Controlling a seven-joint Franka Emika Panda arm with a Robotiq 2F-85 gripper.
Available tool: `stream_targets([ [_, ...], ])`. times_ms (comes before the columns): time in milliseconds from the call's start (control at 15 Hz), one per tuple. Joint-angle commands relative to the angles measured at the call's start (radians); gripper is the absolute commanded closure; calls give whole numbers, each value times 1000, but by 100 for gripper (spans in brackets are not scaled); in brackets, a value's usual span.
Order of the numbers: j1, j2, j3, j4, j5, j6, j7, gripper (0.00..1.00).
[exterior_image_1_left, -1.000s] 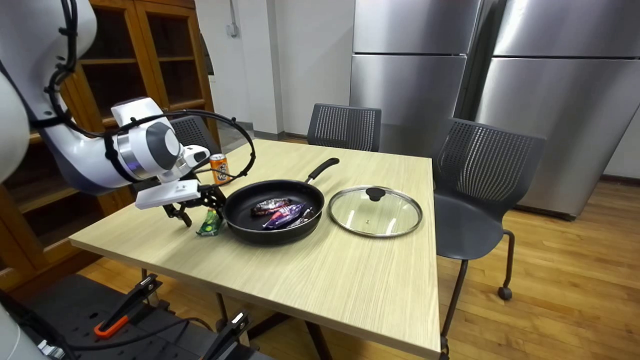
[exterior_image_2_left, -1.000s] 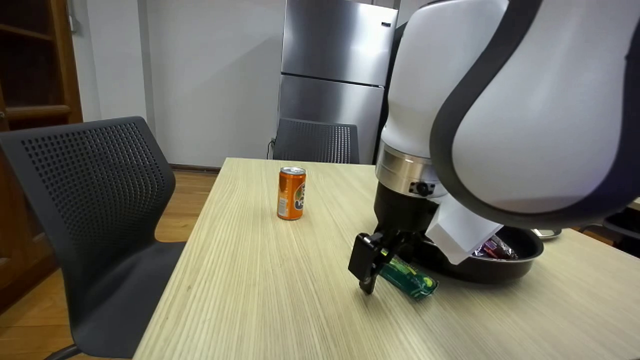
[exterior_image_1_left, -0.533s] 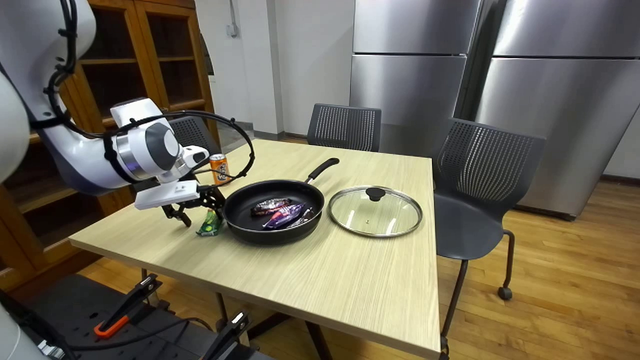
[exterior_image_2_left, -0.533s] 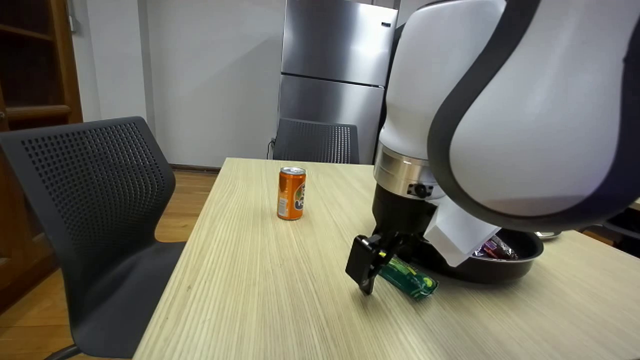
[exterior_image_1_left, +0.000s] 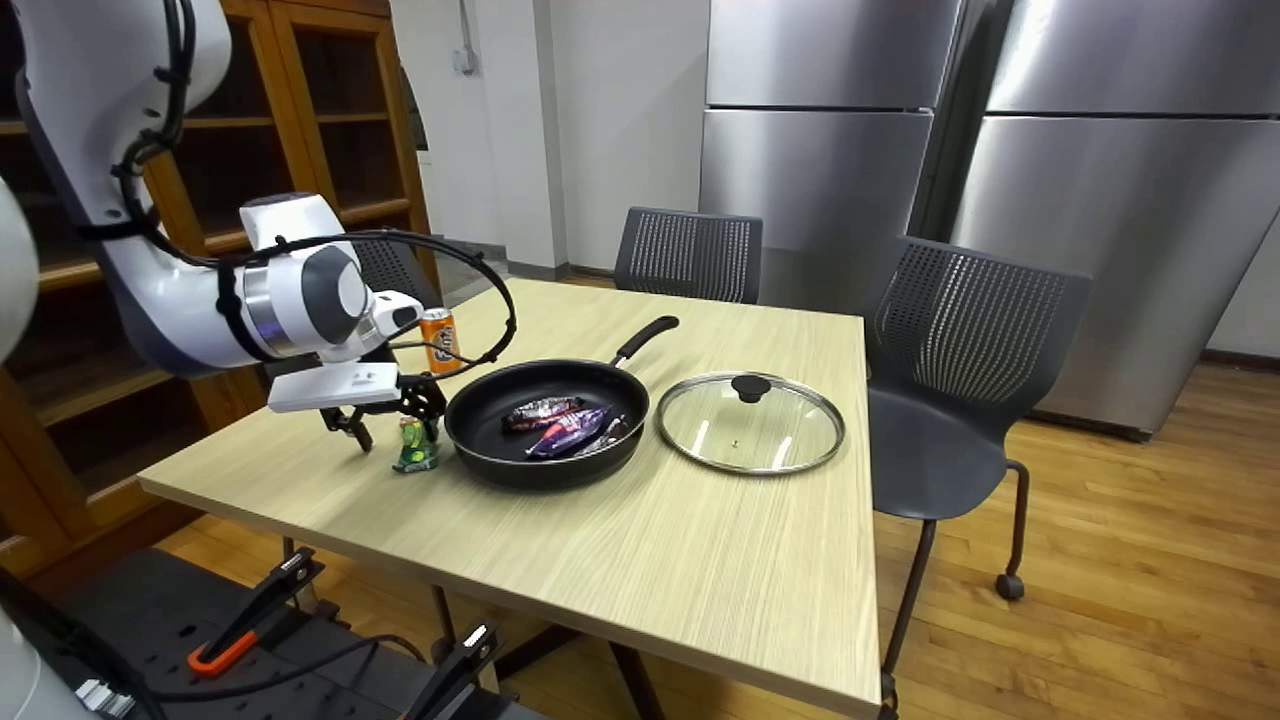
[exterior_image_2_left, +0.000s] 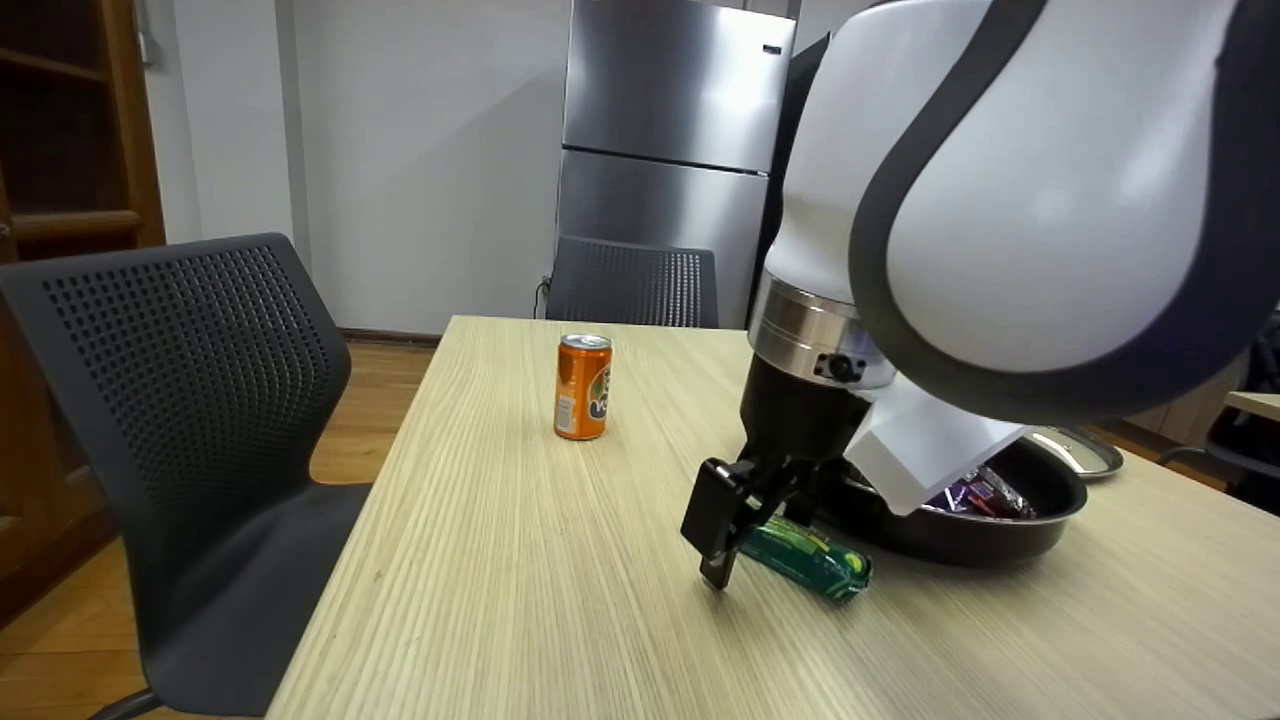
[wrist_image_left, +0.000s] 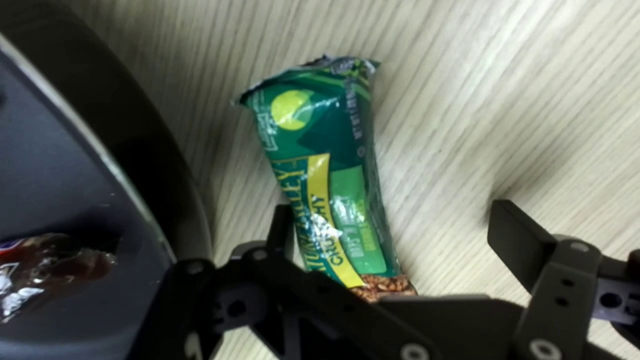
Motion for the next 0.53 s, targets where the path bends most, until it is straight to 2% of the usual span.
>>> stream_targets([
  [0,-63,-34,44,-9,1,-8,-35,0],
  [200,-61,-43,42,-10,-4,-20,-37,0],
  [467,-100,-73,86,-26,-18,-34,-71,0],
])
